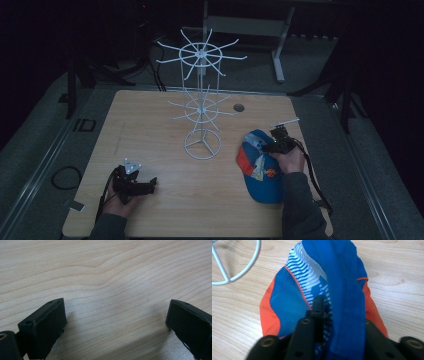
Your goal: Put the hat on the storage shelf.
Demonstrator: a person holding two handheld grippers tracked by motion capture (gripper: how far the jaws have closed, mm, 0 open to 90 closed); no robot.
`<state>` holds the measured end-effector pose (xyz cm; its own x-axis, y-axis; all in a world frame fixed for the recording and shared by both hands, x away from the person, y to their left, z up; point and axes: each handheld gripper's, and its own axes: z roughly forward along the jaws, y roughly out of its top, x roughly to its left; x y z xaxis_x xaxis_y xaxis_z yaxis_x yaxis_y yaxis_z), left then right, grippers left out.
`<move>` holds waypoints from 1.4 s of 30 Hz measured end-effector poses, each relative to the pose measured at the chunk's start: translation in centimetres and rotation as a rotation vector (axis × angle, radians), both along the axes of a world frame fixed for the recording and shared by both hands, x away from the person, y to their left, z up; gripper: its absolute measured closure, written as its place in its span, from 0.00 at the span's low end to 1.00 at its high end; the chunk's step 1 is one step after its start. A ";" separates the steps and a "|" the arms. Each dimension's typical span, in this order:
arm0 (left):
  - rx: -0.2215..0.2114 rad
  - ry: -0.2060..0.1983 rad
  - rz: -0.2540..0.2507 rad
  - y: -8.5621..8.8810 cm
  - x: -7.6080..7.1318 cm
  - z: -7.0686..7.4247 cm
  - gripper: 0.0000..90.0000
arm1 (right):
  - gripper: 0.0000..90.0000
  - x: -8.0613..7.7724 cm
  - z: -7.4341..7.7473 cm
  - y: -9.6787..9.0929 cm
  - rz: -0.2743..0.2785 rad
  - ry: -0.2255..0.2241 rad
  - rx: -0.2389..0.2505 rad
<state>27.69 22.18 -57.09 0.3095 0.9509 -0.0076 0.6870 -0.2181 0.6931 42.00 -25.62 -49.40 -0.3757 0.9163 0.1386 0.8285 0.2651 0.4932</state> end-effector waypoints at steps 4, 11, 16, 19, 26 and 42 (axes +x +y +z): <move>-0.001 0.000 0.000 0.0 0.0 0.0 0.03 | 0.95 -0.3 0.4 0.1 0.009 -0.015 0.001; -0.001 0.000 0.000 0.0 0.0 0.0 0.03 | 0.97 -0.8 1.0 0.0 0.023 -0.043 0.009; -0.001 0.000 0.000 0.0 0.0 0.0 0.03 | 0.97 -1.1 1.7 0.0 0.030 -0.065 0.024; 0.000 0.000 0.000 0.0 0.0 0.0 0.03 | 0.97 -1.4 2.2 0.0 0.034 -0.086 0.031; -0.001 0.000 0.000 0.0 0.0 0.0 0.03 | 0.97 -2.0 3.4 0.1 0.043 -0.123 0.049; -0.001 0.000 0.000 0.0 0.0 0.0 0.03 | 0.97 -2.9 5.4 0.0 0.079 -0.182 0.098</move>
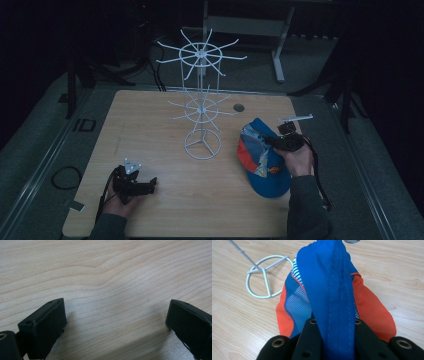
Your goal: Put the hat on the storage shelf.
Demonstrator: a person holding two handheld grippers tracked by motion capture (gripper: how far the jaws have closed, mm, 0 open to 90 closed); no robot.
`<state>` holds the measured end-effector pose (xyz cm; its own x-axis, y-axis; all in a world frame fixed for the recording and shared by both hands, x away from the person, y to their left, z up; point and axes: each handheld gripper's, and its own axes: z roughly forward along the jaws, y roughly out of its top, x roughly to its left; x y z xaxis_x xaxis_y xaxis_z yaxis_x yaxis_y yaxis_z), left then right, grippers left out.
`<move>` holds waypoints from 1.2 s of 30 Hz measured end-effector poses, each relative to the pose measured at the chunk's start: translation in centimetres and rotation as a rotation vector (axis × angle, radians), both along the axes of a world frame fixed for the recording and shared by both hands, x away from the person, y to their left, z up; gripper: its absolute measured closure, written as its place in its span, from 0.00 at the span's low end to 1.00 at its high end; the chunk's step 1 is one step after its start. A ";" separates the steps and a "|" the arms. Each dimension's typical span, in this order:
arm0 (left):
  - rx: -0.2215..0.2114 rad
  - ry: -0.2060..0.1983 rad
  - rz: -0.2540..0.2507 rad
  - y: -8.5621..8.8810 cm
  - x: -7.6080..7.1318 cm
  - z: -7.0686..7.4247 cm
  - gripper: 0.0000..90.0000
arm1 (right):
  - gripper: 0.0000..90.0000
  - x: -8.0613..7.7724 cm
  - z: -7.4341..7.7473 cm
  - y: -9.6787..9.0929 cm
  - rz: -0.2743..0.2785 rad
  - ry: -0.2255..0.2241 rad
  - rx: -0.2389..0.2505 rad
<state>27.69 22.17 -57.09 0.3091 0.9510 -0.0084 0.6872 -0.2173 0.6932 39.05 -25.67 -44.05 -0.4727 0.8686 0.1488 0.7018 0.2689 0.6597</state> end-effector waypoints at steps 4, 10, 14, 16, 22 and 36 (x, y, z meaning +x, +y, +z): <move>0.000 0.000 0.000 0.0 0.0 0.0 0.03 | 0.97 -0.3 0.6 0.2 0.006 -0.017 0.007; 0.001 -0.001 0.000 0.0 0.0 0.0 0.03 | 0.97 -0.5 1.3 0.2 0.006 -0.041 0.010; 0.000 -0.001 0.000 0.0 0.0 0.0 0.03 | 0.97 -0.6 1.5 0.1 0.011 -0.048 0.026; 0.002 -0.001 -0.001 0.0 0.0 0.0 0.03 | 0.97 -0.7 1.7 0.1 0.015 -0.050 0.027; 0.001 -0.001 0.000 0.0 0.0 0.0 0.03 | 0.97 -0.9 2.1 0.0 0.018 -0.062 0.031; 0.000 -0.001 0.000 0.0 0.0 0.0 0.03 | 0.97 -1.4 3.5 -0.1 0.028 -0.100 0.030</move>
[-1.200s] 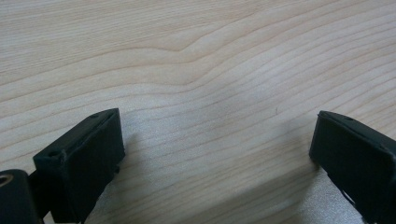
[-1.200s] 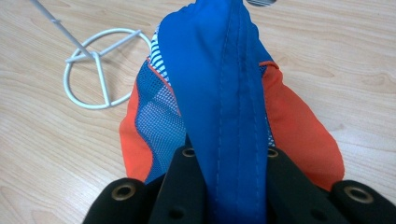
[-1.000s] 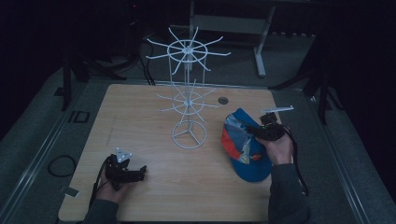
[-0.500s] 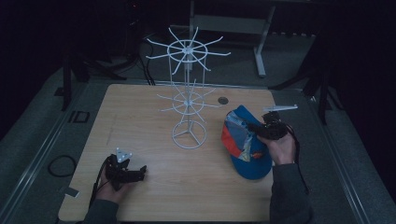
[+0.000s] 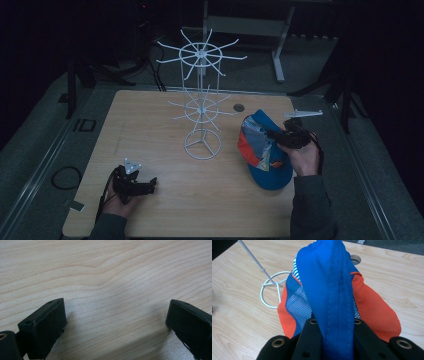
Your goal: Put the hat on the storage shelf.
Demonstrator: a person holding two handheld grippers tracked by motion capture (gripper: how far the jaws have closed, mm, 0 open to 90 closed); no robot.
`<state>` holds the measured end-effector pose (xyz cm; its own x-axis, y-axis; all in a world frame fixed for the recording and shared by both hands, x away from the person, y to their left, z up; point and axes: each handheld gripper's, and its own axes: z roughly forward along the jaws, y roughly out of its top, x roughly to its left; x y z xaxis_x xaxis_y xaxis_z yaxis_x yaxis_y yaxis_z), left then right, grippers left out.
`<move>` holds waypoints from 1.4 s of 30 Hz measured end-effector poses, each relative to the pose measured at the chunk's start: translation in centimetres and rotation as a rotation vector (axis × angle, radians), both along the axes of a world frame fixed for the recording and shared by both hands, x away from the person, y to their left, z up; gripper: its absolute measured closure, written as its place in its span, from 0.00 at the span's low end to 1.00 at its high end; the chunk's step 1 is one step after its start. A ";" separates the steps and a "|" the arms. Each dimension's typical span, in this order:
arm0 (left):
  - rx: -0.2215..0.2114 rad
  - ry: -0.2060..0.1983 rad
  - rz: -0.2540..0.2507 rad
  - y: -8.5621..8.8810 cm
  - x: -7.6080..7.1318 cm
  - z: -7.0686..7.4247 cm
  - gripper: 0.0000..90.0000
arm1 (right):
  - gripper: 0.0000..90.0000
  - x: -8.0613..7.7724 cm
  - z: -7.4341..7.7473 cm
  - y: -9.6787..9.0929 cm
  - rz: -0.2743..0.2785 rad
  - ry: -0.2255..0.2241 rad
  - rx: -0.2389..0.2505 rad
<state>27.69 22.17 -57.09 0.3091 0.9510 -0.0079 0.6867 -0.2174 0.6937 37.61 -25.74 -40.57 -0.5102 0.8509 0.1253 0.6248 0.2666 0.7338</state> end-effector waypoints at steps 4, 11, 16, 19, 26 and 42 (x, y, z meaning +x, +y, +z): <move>0.000 0.000 0.000 0.0 0.0 0.0 0.03 | 0.97 -0.2 0.4 -0.1 0.006 -0.012 0.002; 0.000 -0.001 0.001 0.0 0.0 0.0 0.03 | 0.97 -0.5 0.9 -0.2 0.016 -0.031 0.009; 0.000 -0.001 0.001 0.0 0.0 0.0 0.03 | 0.97 -0.8 1.4 -0.1 0.023 -0.044 0.012; 0.000 -0.001 0.000 0.0 0.0 0.0 0.03 | 0.97 -0.9 1.7 -0.1 0.029 -0.057 0.015; 0.000 0.000 0.000 0.0 0.0 0.0 0.03 | 0.97 -1.4 2.5 0.0 0.039 -0.076 0.022; 0.000 0.001 -0.001 0.0 0.0 0.0 0.03 | 0.97 -2.5 4.0 0.0 0.058 -0.122 0.040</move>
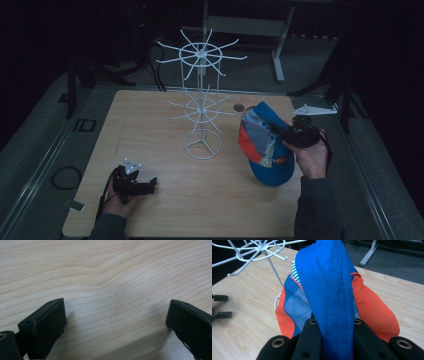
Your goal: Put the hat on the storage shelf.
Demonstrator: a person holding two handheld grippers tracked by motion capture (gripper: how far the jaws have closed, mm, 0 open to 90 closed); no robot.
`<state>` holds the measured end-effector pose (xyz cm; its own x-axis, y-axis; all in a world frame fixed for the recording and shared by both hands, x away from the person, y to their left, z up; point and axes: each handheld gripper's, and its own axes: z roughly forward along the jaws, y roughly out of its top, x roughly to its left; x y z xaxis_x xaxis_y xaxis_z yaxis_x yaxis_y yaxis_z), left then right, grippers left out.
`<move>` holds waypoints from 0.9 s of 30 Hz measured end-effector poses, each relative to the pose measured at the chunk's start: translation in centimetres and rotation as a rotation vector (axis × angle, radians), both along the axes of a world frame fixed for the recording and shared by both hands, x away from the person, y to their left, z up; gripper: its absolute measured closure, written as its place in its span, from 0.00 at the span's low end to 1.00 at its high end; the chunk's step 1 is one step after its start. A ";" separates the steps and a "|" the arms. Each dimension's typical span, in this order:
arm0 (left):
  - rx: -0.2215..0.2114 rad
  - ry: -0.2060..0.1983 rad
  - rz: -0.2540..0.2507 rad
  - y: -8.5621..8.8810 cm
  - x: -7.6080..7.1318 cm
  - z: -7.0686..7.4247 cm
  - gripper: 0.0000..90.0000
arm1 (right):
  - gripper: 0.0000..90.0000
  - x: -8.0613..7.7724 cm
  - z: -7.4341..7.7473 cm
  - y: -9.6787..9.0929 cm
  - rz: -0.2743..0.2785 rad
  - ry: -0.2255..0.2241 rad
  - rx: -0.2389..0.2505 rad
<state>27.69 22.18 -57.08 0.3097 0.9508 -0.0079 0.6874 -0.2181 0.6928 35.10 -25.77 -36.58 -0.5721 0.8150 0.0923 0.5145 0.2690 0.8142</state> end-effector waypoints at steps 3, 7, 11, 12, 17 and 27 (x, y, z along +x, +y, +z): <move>0.000 0.000 0.000 0.0 0.0 0.0 0.03 | 0.97 -0.2 0.3 0.1 0.009 -0.008 0.006; 0.000 0.000 0.000 0.0 0.0 0.0 0.03 | 0.97 -0.4 0.6 0.1 0.012 -0.019 0.008; 0.000 0.000 0.000 0.0 0.0 0.0 0.03 | 0.97 -0.6 1.0 -0.1 0.018 -0.030 0.013; 0.000 0.000 0.000 0.0 0.0 0.0 0.03 | 0.97 -0.7 1.1 -0.1 0.018 -0.033 0.014; 0.000 0.000 0.000 0.0 0.0 0.0 0.03 | 0.97 -0.9 1.5 -0.3 0.022 -0.041 0.019; 0.000 0.000 0.000 0.0 0.0 0.0 0.03 | 0.97 -0.7 1.9 -0.4 0.084 -0.066 0.051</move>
